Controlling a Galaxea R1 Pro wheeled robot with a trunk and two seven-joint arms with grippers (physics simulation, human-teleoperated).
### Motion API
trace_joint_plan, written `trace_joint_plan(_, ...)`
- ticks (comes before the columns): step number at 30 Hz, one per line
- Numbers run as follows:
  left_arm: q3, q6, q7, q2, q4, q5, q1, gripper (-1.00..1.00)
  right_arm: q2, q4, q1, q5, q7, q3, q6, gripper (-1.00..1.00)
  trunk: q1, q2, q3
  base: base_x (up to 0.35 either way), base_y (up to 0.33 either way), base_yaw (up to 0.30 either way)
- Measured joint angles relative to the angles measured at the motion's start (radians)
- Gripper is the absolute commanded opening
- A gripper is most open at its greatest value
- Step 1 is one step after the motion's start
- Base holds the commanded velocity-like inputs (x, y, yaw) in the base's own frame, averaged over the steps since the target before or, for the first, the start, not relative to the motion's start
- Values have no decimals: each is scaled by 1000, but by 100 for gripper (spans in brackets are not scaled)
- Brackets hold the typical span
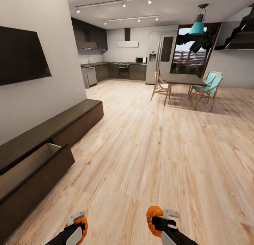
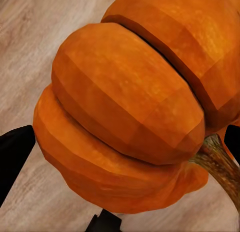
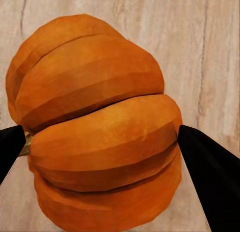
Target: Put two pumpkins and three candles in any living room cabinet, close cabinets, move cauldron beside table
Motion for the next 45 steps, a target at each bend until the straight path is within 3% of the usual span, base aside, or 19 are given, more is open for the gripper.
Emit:
trace_joint_plan(20,0,-1,0,0,0,1,0,-100,0,6,0,-1,-1,0,-18,-100,0,0,0,264,-71,289)
trace_joint_plan(45,0,-1,0,-1,0,1,0,-100,0,6,0,-3,-1,4,-23,-100,0,0,0,256,-173,290)
